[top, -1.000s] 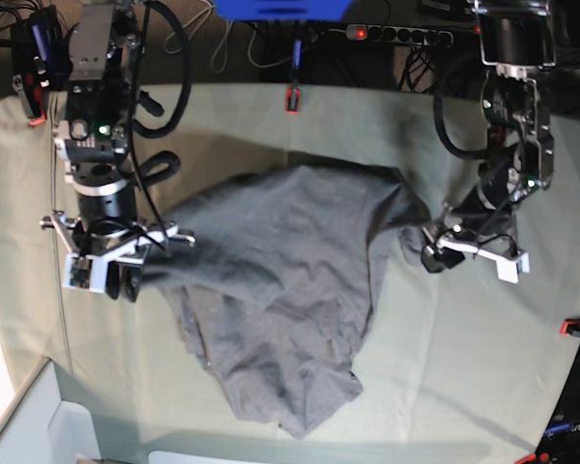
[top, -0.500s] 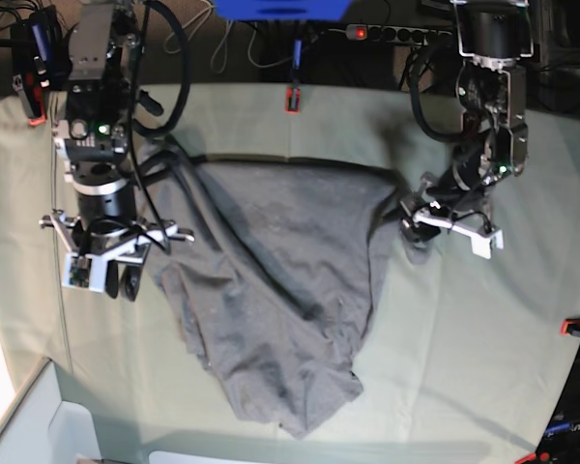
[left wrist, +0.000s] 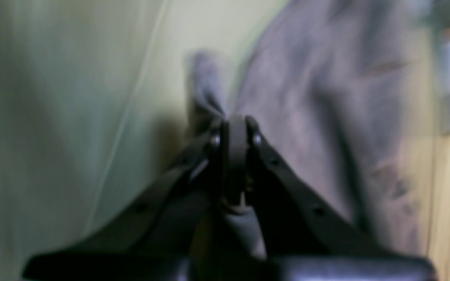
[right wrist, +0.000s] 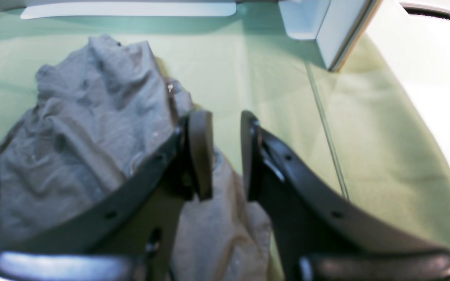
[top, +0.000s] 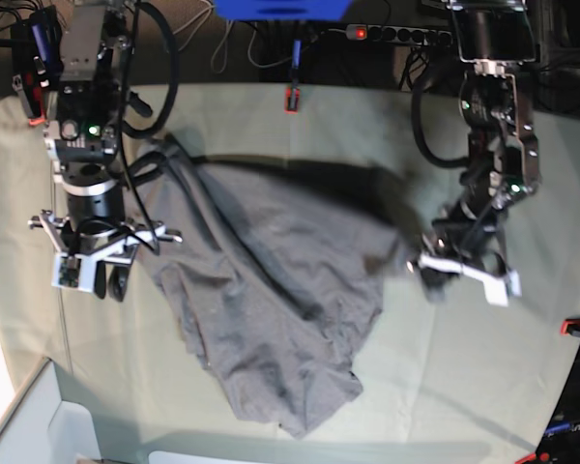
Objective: Layout the t-shirt on the table in an organized manner, then fold the t-shirt properly
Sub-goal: 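Drag the t-shirt corner outward with the left gripper to spread it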
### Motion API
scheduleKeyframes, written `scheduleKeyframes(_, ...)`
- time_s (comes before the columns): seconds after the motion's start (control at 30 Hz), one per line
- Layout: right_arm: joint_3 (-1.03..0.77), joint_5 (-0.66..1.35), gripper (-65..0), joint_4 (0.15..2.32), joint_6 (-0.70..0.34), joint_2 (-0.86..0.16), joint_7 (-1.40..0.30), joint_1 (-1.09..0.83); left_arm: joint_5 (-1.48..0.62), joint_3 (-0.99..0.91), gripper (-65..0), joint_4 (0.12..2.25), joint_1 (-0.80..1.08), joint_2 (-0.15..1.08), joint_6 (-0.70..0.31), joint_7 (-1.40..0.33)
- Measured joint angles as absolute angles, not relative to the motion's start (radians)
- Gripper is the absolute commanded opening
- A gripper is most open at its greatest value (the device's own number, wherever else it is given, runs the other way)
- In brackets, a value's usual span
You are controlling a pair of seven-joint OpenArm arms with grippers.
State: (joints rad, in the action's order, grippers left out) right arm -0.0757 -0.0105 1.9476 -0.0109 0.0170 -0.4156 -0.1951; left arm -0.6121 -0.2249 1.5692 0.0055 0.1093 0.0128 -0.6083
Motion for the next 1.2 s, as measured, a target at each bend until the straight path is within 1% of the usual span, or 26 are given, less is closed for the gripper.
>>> scheduleKeyframes(0.07, -0.075, -0.01, -51.4, 1.948, -0.01, 0.017, -0.417, -0.195, -0.611, -0.236, -64.7, 1.671, 0.004, 0.072, 0.015, -0.599)
scheduleKeyframes(0.1, -0.075, -0.01, -51.4, 1.947, -0.011, 0.016, -0.416, -0.195, -0.614, -0.252, -64.7, 1.712, 0.002, 0.054, 0.009, -0.613)
scheduleKeyframes(0.13, -0.075, -0.01, -51.4, 1.948, -0.011, 0.017, -0.416, -0.196, -0.617, -0.271, -64.7, 1.751, 0.002, 0.033, 0.023, -0.633)
scheduleKeyframes(0.27, -0.075, -0.011, -51.4, 1.947, -0.011, 0.016, -0.416, -0.196, -0.609, -0.361, -64.7, 1.853, 0.017, 0.009, 0.153, -0.611)
scheduleKeyframes(0.37, -0.075, -0.01, -51.4, 1.947, -0.011, 0.017, -0.415, -0.195, -0.603, -0.442, -64.7, 1.887, 0.074, 0.01, 0.206, -0.611)
scheduleKeyframes(0.57, -0.067, -0.01, -51.4, 1.948, -0.011, 0.008, -0.415, -0.192, -0.61, -0.589, -64.7, 1.99, 0.165, 0.002, 0.213, -0.613)
scheduleKeyframes(0.8, -0.065, -0.01, -51.4, 1.947, -0.011, 0.007, -0.407, -0.192, -0.611, -0.629, -64.7, 1.998, 0.237, -0.007, 0.214, -0.615)
scheduleKeyframes(0.93, -0.067, -0.01, -51.4, 1.929, -0.011, 0.002, -0.406, -0.189, -0.613, -0.622, -64.7, 1.99, 0.17, -0.014, 0.214, -0.598)
scheduleKeyframes(1.07, -0.069, -0.01, -51.4, 1.917, -0.011, 0.002, -0.406, -0.196, -0.596, -0.611, -64.7, 1.966, 0.002, -0.031, 0.216, -0.58)
scheduleKeyframes(1.2, -0.07, -0.01, -51.4, 1.917, -0.011, 0.002, -0.405, -0.203, -0.477, -0.503, -64.7, 1.887, -0.113, -0.029, 0.22, -0.583)
